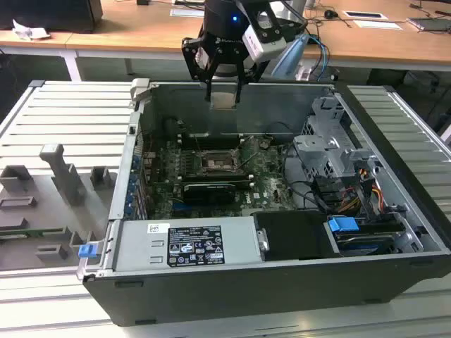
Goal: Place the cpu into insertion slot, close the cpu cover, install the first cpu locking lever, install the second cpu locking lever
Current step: 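Place the cpu into insertion slot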
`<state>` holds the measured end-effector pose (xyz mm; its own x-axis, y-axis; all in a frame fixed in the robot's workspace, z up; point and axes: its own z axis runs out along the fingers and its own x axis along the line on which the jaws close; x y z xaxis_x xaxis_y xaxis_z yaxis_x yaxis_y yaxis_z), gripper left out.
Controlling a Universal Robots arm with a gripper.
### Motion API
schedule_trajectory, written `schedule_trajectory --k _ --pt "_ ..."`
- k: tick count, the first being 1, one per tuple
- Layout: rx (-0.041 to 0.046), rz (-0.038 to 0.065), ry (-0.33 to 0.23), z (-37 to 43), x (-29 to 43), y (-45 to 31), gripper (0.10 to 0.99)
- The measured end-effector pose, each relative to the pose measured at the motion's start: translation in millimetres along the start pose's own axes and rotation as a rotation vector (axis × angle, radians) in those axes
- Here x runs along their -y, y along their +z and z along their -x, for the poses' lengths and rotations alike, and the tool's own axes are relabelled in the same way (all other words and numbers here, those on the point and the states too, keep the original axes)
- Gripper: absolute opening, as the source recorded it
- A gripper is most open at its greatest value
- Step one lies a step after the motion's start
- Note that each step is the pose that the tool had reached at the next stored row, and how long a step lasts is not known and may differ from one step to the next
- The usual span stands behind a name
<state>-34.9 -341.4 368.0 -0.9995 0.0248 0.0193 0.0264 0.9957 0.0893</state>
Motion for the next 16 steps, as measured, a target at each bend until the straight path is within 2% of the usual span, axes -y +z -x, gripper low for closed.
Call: schedule_trajectory --k 1,6,12,15,16 --pt "0.0018 0.000 0.021 0.0 0.0 0.4 0.533" --pt "0.0030 0.001 0.034 0.1 0.4 3.7 0.533" --pt "0.0080 0.001 0.090 0.1 0.6 5.2 0.533" --pt "0.0157 0.003 0.175 0.1 0.6 5.7 0.533" --pt "0.0165 0.004 0.184 0.1 0.6 5.7 0.533"
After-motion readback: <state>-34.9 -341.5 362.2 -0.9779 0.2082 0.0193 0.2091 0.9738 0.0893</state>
